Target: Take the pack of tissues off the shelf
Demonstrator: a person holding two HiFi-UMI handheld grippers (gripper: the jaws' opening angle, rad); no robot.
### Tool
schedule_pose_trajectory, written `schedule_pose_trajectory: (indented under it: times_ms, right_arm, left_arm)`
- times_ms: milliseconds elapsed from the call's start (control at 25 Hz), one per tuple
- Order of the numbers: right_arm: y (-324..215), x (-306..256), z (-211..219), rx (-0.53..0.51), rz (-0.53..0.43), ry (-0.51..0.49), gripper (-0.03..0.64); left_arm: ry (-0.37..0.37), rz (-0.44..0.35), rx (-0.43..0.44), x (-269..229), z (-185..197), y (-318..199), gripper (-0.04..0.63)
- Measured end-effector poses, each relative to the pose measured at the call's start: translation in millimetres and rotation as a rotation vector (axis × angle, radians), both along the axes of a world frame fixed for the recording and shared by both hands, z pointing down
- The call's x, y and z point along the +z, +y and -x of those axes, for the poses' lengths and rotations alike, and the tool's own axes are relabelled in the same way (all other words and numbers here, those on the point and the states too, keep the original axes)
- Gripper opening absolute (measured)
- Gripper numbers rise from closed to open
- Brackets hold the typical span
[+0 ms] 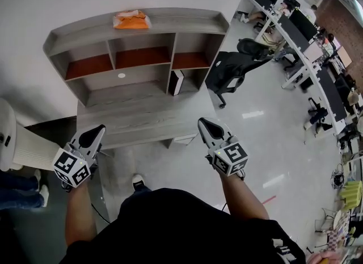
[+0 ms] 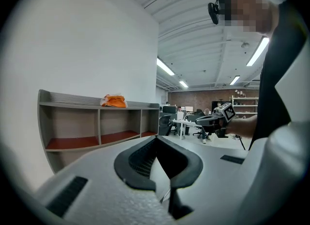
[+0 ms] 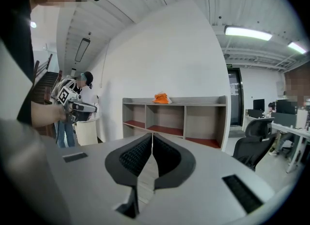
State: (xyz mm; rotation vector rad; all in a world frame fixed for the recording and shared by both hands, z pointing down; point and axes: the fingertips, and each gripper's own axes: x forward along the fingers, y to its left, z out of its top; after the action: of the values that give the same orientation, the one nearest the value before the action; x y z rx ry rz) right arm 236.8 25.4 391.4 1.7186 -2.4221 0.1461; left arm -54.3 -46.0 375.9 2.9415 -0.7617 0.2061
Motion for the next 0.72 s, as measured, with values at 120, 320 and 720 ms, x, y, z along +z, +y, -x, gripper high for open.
schedule_pose_trajectory:
  times_ms: [120,320,720]
  right_arm:
    - [-23,-6,13,0.007,-0.004,0.003,0.015]
    - [-54,-15,34,0.025,-0.007,0.014,0.015]
    - [-108,-28,72,0.077,-0.009,0.043,0.015]
  left_arm:
    - [0.000,-0.001,0.012,0,13,-23,0.017]
    - [0.012,-0.002,0.026,-4,33,-60,0.017]
    - [0.033,0.014,0.063,-5,72,-128,0.017]
